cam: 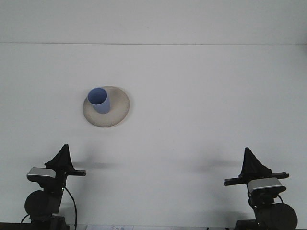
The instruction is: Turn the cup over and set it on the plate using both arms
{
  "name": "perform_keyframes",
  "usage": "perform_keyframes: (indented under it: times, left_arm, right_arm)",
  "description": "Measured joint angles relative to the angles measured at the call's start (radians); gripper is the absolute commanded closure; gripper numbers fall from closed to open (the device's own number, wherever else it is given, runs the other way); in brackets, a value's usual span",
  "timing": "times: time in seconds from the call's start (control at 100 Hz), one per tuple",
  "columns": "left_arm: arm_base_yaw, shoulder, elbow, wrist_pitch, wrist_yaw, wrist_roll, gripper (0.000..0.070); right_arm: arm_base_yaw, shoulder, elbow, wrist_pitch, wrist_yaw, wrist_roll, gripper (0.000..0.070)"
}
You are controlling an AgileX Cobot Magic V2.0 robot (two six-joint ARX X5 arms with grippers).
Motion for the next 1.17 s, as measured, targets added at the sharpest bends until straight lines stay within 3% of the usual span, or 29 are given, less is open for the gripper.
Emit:
perform_keyframes:
  times: [0.47, 1.169]
  left_arm:
    - [0.0, 0.0, 0.0, -0.001, 0.0, 0.0, 0.0688]
    - [0.0, 0.0, 0.0, -0.001, 0.0, 0.0, 0.0688]
  right_arm:
    - [-0.039, 0.005, -0.247, 0.285, 0.0, 0.0, 0.07]
    - [-0.039, 0.004, -0.248, 0.279, -0.001, 0.0, 0.07]
